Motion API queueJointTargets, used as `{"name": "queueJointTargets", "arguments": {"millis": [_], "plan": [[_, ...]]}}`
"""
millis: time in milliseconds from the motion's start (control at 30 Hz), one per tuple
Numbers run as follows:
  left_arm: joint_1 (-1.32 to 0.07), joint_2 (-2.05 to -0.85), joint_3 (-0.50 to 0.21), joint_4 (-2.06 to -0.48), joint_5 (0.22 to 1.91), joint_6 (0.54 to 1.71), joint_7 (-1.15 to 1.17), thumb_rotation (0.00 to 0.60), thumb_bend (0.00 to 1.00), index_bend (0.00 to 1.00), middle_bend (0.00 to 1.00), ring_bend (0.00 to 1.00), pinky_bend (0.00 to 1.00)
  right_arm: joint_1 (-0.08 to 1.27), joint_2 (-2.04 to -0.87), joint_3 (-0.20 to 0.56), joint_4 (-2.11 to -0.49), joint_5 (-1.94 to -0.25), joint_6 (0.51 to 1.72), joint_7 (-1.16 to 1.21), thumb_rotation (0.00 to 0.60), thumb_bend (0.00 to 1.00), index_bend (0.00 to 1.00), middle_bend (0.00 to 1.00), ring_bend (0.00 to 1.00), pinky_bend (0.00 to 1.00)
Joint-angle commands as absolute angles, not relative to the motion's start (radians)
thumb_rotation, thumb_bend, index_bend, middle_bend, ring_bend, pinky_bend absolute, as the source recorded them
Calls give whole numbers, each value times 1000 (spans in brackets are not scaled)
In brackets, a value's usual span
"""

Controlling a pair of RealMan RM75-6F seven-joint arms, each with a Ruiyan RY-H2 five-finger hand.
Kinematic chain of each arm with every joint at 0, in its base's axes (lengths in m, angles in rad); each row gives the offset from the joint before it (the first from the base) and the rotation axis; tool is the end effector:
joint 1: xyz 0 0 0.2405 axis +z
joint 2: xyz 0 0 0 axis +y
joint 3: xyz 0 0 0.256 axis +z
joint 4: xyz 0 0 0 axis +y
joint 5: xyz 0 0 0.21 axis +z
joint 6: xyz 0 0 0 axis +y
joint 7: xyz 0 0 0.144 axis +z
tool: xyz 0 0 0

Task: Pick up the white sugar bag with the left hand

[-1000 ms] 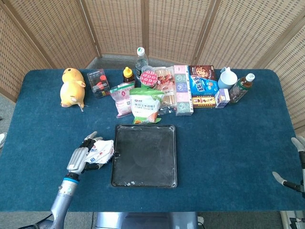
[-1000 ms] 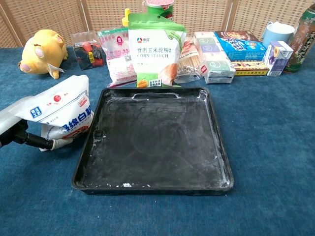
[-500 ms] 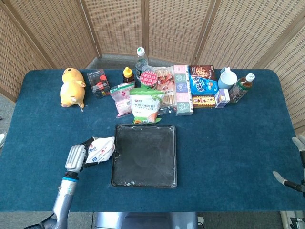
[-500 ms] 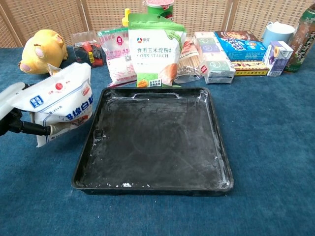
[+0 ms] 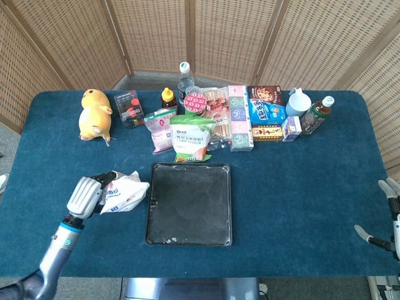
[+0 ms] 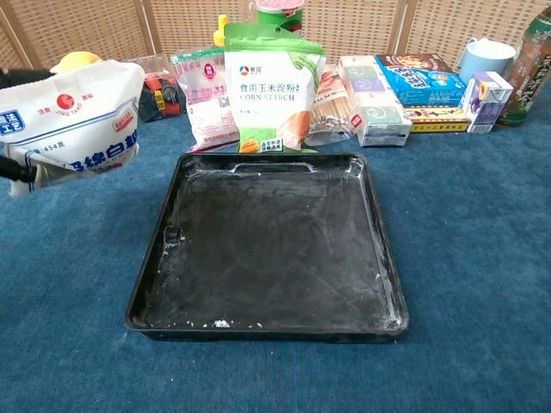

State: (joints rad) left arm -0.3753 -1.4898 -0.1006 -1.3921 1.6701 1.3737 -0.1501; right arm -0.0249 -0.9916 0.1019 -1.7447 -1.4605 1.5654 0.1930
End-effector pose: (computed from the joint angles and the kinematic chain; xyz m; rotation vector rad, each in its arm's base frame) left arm -0.2206 0.2627 0.0427 -1.6527 -0.9288 -1.3626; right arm -0.3073 -0.1562 0.2063 1.1548 -1.0133 1.0482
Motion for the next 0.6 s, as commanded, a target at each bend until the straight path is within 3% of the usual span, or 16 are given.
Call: {"name": "queueJointTargets", "arguments": {"millis": [33, 200, 600], "plan": [[-488, -1338, -121, -1537, 1790, 1272, 202, 600, 408, 723, 682, 626, 679, -24, -993, 101, -1746, -1461, 1563, 188, 600, 37, 0, 0, 11, 1], [-548, -1309, -143, -1596, 1847, 1193, 525, 600, 446, 723, 688, 629, 689, -23, -994, 99, -1748, -1463, 1562, 185, 600, 37, 0, 0, 11, 0], [-688, -1386, -161, -1571, 1916, 1010, 924, 600, 459, 790, 707, 632, 699, -23, -985, 101, -1742, -1459, 1558, 209, 600, 37, 0, 0, 11, 0]]}}
